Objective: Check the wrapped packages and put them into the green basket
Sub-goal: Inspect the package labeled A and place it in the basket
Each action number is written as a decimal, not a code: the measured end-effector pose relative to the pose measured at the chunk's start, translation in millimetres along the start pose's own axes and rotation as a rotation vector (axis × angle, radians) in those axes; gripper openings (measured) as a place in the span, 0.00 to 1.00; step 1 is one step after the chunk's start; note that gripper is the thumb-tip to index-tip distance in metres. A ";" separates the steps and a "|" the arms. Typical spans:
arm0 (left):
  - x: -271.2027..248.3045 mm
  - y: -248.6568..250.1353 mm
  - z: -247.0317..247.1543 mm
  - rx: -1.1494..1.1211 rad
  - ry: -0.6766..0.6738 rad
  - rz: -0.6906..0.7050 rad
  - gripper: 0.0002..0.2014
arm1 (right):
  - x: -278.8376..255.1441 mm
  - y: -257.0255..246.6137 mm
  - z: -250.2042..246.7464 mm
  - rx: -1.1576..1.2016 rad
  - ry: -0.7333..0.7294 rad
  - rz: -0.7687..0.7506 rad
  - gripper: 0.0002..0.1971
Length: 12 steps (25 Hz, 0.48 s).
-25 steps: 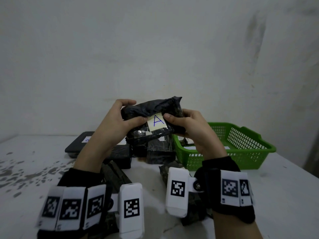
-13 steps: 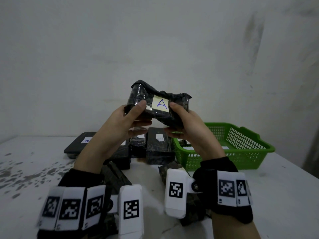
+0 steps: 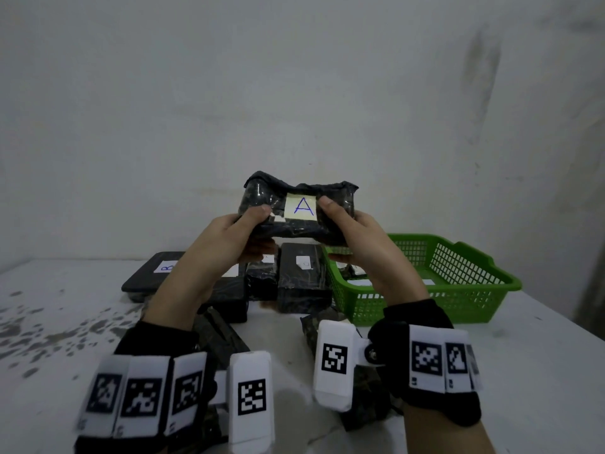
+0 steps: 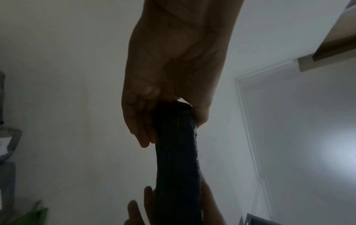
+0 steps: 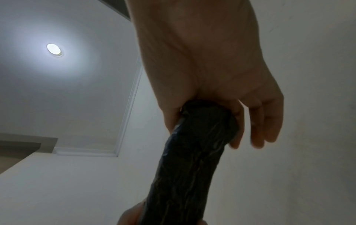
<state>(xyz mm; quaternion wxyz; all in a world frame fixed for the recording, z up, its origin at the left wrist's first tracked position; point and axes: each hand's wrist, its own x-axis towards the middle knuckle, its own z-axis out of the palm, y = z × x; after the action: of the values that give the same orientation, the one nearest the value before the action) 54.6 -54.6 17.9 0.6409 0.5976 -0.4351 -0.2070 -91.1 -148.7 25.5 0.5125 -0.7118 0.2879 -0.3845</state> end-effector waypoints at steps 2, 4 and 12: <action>1.4 0.1 1.0 0.032 0.031 -0.050 0.19 | 1.3 2.4 -0.1 0.022 -0.018 -0.038 0.51; 1.3 0.1 1.4 0.031 0.049 -0.073 0.24 | -0.2 2.8 -4.0 0.050 -0.108 -0.110 0.55; 3.4 -3.6 -3.7 0.030 -0.049 0.054 0.39 | 0.8 0.7 -6.8 0.231 -0.107 -0.094 0.28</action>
<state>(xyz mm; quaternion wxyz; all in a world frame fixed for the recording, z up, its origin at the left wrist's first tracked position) 60.3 -55.8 15.9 0.6266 0.5898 -0.4695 -0.1976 -96.4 -153.0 26.2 0.5871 -0.6801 0.1804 -0.4003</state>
